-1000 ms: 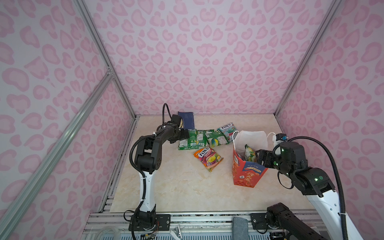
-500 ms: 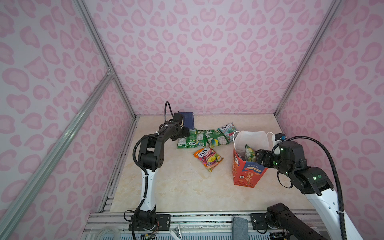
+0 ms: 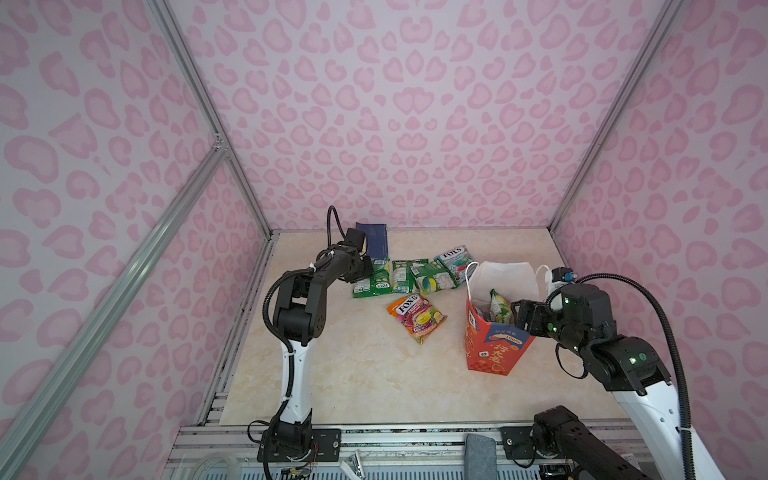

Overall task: Place the snacks into the paper bag
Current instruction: 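Lower the left gripper onto the green rainbow-print packet by the book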

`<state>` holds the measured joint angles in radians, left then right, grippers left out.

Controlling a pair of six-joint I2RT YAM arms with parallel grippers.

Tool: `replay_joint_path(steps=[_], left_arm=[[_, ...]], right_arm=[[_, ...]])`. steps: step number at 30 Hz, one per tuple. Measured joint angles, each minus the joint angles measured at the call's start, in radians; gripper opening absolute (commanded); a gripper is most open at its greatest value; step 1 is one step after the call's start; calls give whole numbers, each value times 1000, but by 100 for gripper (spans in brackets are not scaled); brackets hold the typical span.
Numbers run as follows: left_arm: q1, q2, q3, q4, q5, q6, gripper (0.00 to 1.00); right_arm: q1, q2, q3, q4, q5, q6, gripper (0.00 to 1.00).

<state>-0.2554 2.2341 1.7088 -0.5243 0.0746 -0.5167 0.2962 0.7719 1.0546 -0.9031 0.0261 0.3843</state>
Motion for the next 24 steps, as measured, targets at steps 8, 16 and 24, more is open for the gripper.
replay_joint_path(steps=[8,16,24], left_arm=[[-1,-147,-149,-4,29,-36,24],[-1,-302,-255,1,31,-67,18],[-1,-426,-323,3,30,-89,16]], right_arm=[[0,-1,1,0,-4,1,91],[-1,-2,10,-1,-3,1,93],[-2,-1,17,-2,5,0,96]])
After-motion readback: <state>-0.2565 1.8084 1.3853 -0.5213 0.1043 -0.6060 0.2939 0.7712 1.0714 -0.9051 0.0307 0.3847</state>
